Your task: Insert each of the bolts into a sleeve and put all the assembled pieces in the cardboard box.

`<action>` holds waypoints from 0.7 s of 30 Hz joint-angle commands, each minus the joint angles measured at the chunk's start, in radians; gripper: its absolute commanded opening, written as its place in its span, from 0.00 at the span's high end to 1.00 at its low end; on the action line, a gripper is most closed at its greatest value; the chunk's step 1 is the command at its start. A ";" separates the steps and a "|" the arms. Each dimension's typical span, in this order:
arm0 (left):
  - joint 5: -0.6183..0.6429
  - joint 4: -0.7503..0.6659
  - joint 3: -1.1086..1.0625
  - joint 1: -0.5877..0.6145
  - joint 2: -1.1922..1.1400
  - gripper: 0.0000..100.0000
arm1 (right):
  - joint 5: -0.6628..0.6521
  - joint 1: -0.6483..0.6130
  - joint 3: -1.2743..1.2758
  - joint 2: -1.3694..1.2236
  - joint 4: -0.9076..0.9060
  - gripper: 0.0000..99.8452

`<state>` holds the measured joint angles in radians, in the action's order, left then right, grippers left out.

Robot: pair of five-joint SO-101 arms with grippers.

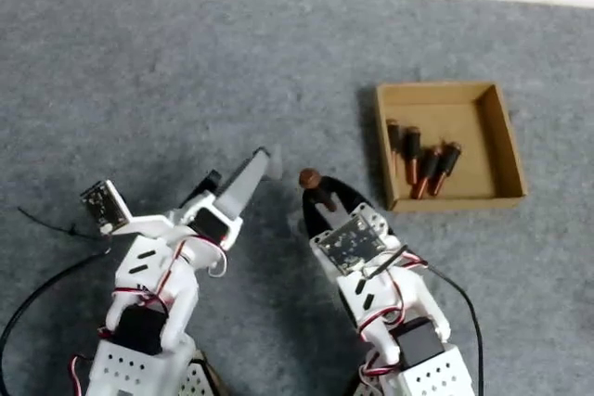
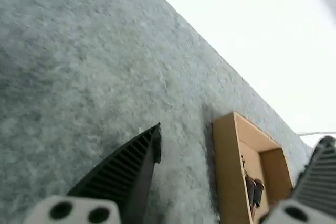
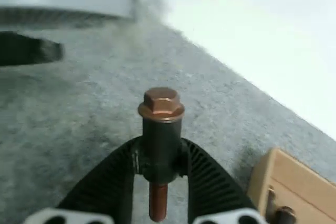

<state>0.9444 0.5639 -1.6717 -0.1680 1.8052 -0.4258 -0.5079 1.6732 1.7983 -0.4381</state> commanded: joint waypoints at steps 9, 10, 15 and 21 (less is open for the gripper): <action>0.005 -0.023 0.015 0.074 0.013 0.61 | 0.044 0.214 0.104 0.012 0.051 0.99; 0.005 -0.023 0.013 0.084 0.013 0.61 | 0.081 0.252 0.104 0.012 0.070 0.99; 0.005 -0.037 -0.012 0.093 0.013 0.61 | 0.063 0.305 0.107 0.005 0.125 1.00; 0.005 -0.041 -0.025 0.093 0.010 0.61 | 0.044 0.340 0.104 -0.001 0.170 1.00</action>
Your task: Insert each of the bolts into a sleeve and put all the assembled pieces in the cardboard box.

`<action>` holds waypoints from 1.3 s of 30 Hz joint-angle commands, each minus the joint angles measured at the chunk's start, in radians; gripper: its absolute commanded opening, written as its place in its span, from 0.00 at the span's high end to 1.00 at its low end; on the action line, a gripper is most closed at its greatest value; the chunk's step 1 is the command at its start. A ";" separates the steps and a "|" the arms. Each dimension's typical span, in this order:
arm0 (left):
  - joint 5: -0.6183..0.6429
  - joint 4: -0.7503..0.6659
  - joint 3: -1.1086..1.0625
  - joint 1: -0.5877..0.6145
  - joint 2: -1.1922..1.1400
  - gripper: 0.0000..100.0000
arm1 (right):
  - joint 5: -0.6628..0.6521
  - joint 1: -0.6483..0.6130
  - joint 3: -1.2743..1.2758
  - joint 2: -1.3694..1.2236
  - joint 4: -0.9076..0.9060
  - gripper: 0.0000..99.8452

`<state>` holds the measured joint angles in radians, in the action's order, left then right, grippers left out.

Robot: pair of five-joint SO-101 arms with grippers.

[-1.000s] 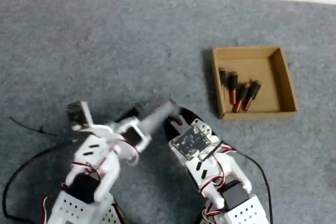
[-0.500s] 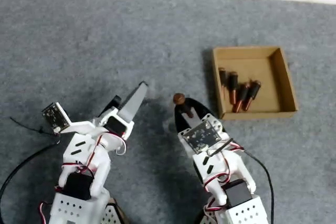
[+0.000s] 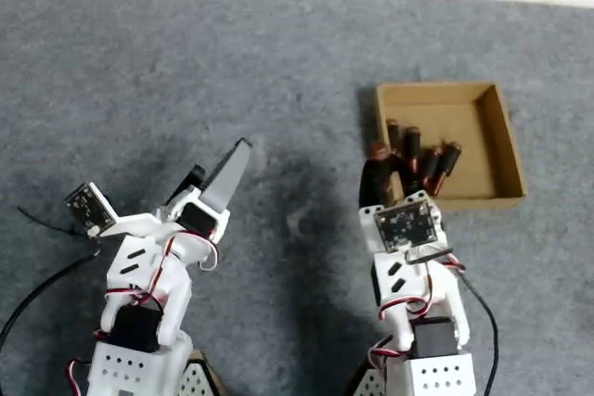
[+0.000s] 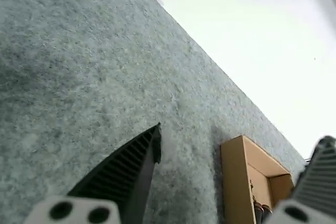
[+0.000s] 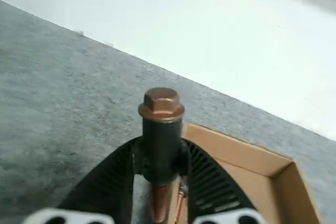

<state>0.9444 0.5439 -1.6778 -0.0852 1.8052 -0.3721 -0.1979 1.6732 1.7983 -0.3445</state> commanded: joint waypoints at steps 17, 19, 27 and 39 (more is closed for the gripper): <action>0.005 -0.018 -0.019 0.010 0.007 0.61 | 0.040 0.226 -0.461 -0.938 0.263 1.00; 0.005 -0.018 -0.019 0.008 0.007 0.61 | 0.118 0.263 -0.579 -1.109 0.263 1.00; 0.005 -0.018 -0.019 0.005 0.007 0.61 | 0.218 0.305 -0.905 -1.581 0.262 0.99; 0.005 -0.018 -0.019 0.004 0.007 0.61 | 0.288 0.303 -0.952 -1.638 0.153 0.75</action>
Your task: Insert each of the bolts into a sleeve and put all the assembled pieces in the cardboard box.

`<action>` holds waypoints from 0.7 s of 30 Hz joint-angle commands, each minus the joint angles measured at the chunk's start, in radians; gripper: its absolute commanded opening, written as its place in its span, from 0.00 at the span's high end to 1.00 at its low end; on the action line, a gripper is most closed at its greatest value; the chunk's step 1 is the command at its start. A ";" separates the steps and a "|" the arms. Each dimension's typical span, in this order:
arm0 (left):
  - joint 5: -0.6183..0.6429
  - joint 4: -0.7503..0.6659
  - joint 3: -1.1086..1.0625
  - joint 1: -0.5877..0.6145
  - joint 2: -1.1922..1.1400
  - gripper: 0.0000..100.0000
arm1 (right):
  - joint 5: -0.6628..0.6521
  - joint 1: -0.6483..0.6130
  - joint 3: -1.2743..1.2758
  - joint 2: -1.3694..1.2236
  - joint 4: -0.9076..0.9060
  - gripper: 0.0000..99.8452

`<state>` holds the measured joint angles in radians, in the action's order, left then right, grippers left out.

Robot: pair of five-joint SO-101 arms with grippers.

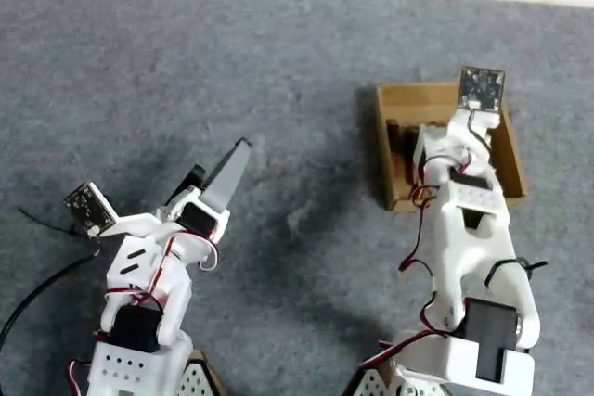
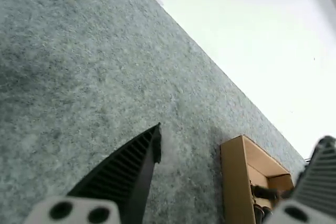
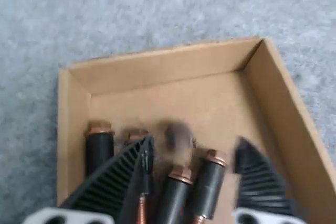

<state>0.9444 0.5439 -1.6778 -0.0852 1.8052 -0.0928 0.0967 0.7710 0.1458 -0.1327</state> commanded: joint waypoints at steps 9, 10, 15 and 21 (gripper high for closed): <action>0.005 -0.018 -0.019 0.004 0.007 0.61 | 0.015 -0.071 0.101 0.369 -0.222 0.75; 0.005 -0.018 -0.019 0.004 0.007 0.61 | 0.015 -0.094 0.150 0.438 -0.222 0.75; 0.005 -0.018 -0.019 0.004 0.007 0.61 | 0.015 -0.206 0.420 0.796 -0.222 0.75; 0.005 -0.018 -0.019 0.004 0.007 0.61 | 0.015 -0.239 0.720 1.188 -0.223 0.75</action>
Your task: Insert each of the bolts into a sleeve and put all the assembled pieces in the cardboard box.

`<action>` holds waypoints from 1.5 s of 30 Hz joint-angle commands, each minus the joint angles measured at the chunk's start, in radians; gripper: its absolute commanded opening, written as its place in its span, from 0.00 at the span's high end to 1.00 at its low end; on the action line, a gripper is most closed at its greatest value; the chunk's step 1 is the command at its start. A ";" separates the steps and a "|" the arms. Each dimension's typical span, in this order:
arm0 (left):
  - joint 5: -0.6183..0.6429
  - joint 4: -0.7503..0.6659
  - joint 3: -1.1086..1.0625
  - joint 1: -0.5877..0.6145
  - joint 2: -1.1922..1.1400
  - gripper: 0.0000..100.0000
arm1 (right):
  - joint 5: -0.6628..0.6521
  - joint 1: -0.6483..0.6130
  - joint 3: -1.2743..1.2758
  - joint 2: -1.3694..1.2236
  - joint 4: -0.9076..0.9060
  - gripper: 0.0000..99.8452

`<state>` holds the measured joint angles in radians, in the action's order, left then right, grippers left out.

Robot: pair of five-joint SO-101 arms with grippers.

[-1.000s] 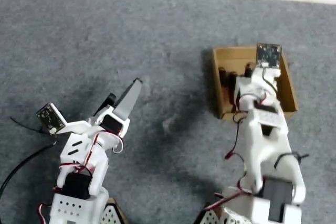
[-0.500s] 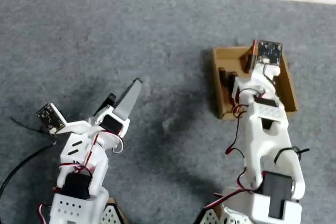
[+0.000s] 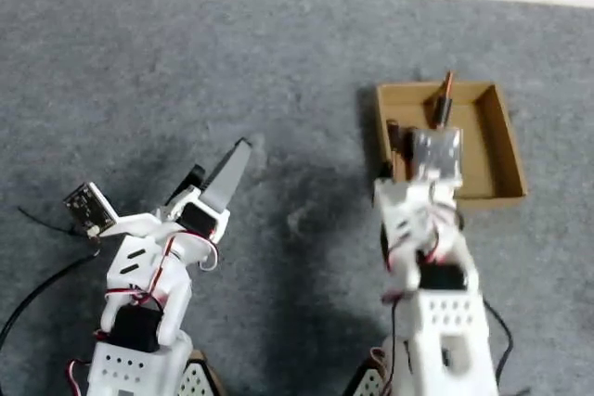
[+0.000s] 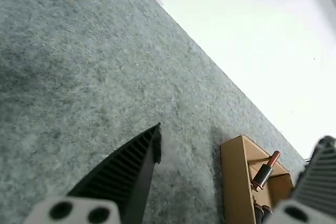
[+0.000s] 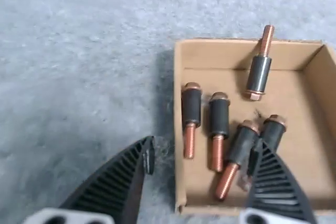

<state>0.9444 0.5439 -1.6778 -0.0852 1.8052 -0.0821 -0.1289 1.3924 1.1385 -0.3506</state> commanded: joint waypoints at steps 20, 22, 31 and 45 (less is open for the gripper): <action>-0.382 0.206 -0.019 -0.041 0.007 0.61 | 0.000 -0.010 0.432 0.687 -0.437 0.75; -0.440 0.247 -0.019 -0.035 0.007 0.61 | -0.002 -0.010 0.432 0.687 -0.527 0.75; -0.727 0.494 -0.019 -0.002 0.007 0.61 | -0.003 0.091 0.432 0.687 -0.863 0.75; -0.726 0.611 -0.019 0.002 0.015 0.61 | 0.002 0.203 0.432 0.687 -0.889 0.75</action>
<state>0.2202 1.1515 -1.6778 -0.0913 1.8052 -0.0836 0.0660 1.6732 1.8136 -1.2313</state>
